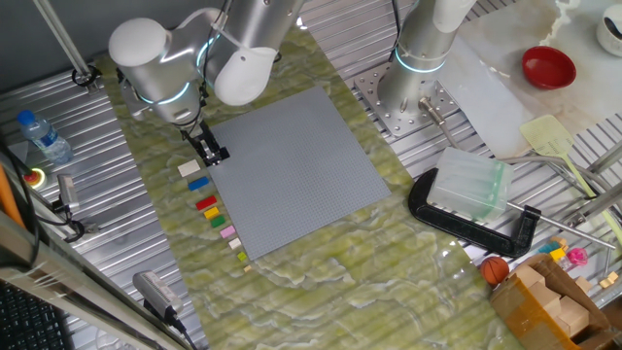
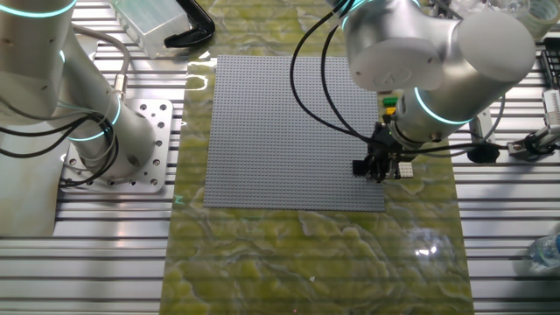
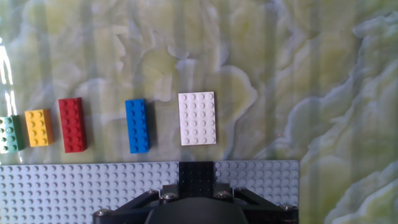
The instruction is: Build with small Lego blocks
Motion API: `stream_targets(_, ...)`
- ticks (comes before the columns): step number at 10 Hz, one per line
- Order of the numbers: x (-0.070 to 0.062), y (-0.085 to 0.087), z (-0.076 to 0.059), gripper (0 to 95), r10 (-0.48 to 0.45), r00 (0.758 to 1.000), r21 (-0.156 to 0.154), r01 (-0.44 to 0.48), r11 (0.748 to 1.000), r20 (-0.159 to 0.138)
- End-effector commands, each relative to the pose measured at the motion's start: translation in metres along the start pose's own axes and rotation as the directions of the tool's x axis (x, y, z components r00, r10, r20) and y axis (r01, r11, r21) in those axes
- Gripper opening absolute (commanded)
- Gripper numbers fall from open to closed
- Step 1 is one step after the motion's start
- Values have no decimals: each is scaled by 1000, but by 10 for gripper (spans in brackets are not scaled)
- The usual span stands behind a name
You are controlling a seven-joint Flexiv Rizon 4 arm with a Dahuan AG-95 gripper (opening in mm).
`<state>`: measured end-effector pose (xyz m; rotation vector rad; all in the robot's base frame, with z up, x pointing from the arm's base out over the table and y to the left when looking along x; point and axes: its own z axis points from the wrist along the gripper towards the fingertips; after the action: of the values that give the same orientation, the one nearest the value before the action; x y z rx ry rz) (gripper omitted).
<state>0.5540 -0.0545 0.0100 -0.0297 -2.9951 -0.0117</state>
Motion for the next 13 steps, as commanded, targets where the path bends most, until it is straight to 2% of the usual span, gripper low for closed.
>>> stream_targets(1, -1, 0, 16, 0, 0, 1000, -1, 0, 1000, 3)
stream_targets(8, -1, 0, 16, 0, -4, 1000, -5, 4, 1000, 12)
stream_targets(9, -1, 0, 16, 190, -5, 1000, -4, 5, 1000, 13)
stream_targets(10, -1, 0, 16, 190, -6, 1000, -7, 7, 1000, 14)
stream_targets(11, -1, 0, 16, 380, -8, 1000, -4, 8, 1000, 15)
stream_targets(13, -1, 0, 16, 380, -12, 1000, -6, 13, 1000, 18)
